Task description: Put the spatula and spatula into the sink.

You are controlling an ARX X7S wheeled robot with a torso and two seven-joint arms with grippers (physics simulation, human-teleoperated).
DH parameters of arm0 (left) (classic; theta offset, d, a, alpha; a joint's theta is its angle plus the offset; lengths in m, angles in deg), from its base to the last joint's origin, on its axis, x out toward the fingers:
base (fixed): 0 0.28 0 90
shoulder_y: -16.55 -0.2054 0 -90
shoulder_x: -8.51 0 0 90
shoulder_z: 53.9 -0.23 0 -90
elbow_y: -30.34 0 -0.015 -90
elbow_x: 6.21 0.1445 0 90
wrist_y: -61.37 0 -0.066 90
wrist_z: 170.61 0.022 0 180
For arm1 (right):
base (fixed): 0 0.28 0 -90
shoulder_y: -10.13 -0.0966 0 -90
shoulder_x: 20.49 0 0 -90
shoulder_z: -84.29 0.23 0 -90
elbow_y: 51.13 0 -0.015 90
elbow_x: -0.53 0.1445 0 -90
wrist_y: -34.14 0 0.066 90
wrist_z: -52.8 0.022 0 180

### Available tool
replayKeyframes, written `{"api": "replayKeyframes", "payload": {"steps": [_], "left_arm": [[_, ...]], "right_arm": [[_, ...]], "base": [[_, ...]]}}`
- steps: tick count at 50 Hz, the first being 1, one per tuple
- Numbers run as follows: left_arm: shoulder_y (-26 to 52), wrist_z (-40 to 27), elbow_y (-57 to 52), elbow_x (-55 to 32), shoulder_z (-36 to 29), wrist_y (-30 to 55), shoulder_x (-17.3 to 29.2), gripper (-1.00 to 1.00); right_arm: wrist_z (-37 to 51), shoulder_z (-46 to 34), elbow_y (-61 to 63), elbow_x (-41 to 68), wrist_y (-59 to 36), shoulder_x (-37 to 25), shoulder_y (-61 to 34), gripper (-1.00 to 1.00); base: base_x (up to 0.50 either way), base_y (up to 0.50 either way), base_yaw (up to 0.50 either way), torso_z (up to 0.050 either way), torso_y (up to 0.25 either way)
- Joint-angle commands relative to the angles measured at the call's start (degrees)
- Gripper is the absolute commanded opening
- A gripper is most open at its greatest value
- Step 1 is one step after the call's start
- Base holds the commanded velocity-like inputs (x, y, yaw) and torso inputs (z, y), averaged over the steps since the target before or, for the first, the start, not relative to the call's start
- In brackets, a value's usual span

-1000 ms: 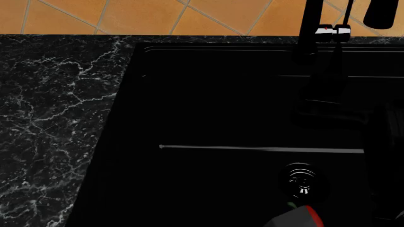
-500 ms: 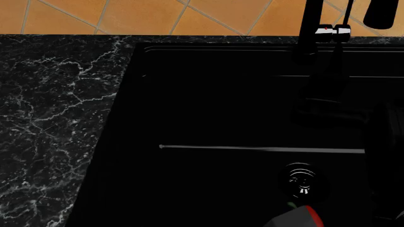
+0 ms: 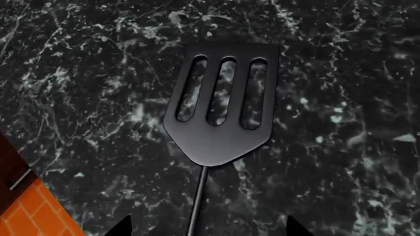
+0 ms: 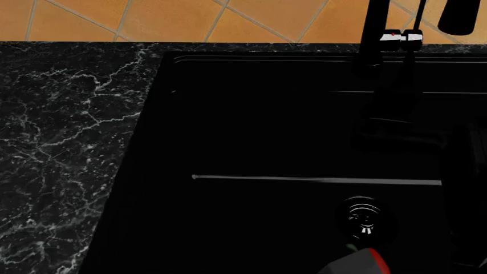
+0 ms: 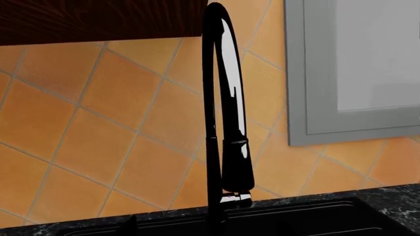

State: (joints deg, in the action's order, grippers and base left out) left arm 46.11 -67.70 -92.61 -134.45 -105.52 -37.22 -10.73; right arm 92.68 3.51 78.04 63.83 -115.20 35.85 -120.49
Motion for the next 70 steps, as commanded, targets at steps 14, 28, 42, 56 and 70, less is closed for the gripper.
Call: {"api": "replayKeyframes", "payload": {"steps": [14, 28, 42, 56, 70], "left_arm": [[-5.6, 3.1, 3.1, -2.3, -0.5, -2.6, 0.6, 1.00], [-8.0, 3.8, 4.4, -3.2, -0.3, -4.0, -0.1, 1.00], [-10.5, 4.8, 4.3, -3.2, 0.6, -9.3, 1.6, -1.00], [-9.2, 1.5, 2.0, 3.0, 2.0, -13.9, 3.0, -1.00], [5.2, -3.2, -2.8, 10.5, 8.5, -5.1, 4.9, -1.00]], "right_arm": [[1.1, -0.4, 0.1, 0.8, -0.3, -0.3, -0.7, 1.00], [1.9, 0.5, 0.4, 2.2, -0.4, -0.8, -0.5, 1.00], [3.6, 0.7, 0.8, 4.2, -1.3, -1.2, -2.1, 1.00], [4.1, 0.5, 0.7, 4.7, -1.2, -1.4, -2.4, 1.00], [4.0, 0.3, 0.7, 4.6, -0.8, -1.6, -2.2, 1.00]], "base": [[0.00, 0.00, 0.00, -0.001, 0.000], [0.00, 0.00, 0.00, -0.001, 0.000], [0.00, 0.00, 0.00, -0.001, 0.000], [0.00, 0.00, 0.00, -0.001, 0.000], [0.00, 0.00, 0.00, 0.000, 0.000]]}}
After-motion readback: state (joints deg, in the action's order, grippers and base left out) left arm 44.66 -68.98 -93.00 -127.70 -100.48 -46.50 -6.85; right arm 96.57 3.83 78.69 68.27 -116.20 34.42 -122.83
